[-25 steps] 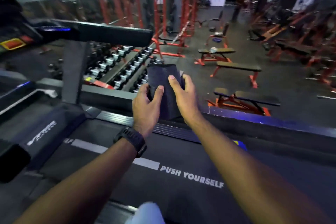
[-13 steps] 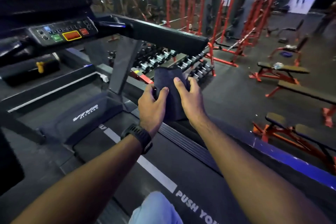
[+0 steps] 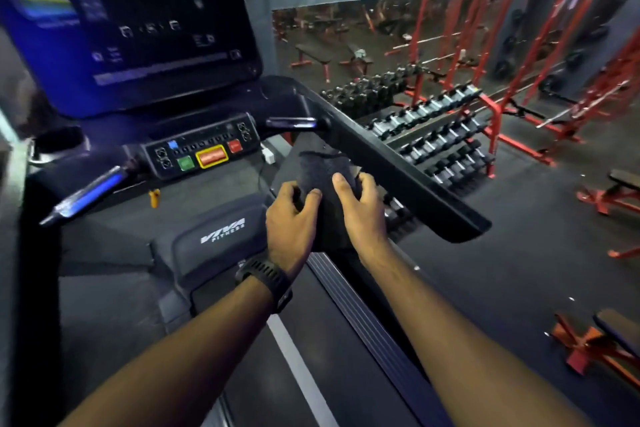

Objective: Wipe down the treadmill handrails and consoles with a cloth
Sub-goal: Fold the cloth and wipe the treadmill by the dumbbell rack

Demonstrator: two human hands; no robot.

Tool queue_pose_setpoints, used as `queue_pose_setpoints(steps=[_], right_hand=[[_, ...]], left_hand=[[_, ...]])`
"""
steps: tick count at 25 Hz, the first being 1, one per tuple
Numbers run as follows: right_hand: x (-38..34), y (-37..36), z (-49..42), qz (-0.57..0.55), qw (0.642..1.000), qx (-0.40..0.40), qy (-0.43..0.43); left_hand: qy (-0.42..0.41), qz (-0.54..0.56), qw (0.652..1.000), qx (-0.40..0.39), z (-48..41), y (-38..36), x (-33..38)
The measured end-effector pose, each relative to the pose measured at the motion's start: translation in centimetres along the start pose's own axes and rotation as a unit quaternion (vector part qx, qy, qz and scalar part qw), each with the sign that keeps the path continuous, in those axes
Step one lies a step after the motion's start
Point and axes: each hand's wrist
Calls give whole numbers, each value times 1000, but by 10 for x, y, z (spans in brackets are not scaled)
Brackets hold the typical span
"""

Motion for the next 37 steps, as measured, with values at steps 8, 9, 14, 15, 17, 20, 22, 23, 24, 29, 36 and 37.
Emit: queue_pose_setpoints(steps=[8,9,14,15,17,20,22,23,24,29,36,37], right_hand=[[-32,-37,-94,8,998,-67,10],[-31,-45,-111,13,997,-76,21],[-22,-90,-190,-3,992,-119,32],[-21,-98,-203,-10,991,-128,27],[-18,-116,-230,-7,990,-140,21],[-9,-146,-269,27,990,-138,20],[2,-168,-292,37,991,-127,32],[10,-182,-304,46,991,-117,35],[17,-196,-314,59,992,-106,37],[45,-252,-345,190,979,-64,26],[69,-279,-325,396,884,-113,223],[72,-277,-324,412,873,-131,226]], left_hand=[[11,-80,996,33,-91,-1,39],[7,-90,995,44,-107,-3,39],[-4,-113,988,108,-180,-17,39],[-1,-122,986,114,-195,-19,37],[9,-143,982,126,-228,-22,33],[20,-172,976,130,-277,-28,24],[25,-196,974,114,-305,-29,13],[25,-216,971,100,-321,-28,5],[18,-250,964,84,-337,-26,-5],[-58,-521,851,-40,-402,-3,-46],[-71,-578,794,-174,-434,21,-69],[-79,-597,777,-184,-436,22,-67]])
Point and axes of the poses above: each hand's wrist, its own z-axis away from the middle knuckle, its own y-axis out of the back of the hand, x = y × z, and after that the axes turned 5 degrees about y, right-handed
